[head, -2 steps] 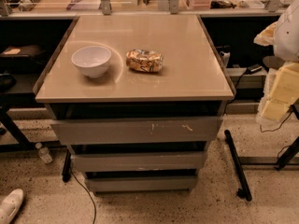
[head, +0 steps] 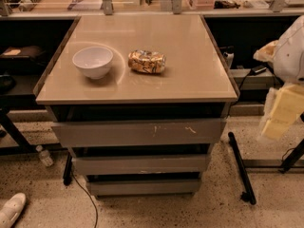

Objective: Open bottom drawer

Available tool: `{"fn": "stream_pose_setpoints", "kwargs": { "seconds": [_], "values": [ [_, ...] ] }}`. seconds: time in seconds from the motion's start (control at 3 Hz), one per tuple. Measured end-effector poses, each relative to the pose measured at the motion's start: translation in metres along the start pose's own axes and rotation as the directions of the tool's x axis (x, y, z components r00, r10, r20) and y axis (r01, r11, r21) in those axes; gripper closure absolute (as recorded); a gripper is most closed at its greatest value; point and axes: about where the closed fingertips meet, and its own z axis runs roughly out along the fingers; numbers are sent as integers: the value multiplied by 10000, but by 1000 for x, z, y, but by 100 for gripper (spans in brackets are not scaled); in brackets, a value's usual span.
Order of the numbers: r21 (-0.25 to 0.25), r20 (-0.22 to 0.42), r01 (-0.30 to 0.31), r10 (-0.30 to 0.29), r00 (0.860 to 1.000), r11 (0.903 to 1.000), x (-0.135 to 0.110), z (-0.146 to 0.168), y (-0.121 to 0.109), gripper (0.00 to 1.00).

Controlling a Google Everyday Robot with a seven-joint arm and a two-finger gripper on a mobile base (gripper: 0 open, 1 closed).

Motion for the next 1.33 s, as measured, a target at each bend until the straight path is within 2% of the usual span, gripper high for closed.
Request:
{"fn": "stream_pose_setpoints", "kwargs": {
  "seconds": [0.33, 1.0, 1.33],
  "values": [
    [-481, 381, 489, -471, 9982, 9976, 4, 50, 31, 0],
    [-1252, 1005, 1219, -1096, 9889, 9846, 39, 194, 85, 0],
    [-1639, 1402, 1058, -830, 9866, 9808, 63, 265, 102, 0]
  ]
}}
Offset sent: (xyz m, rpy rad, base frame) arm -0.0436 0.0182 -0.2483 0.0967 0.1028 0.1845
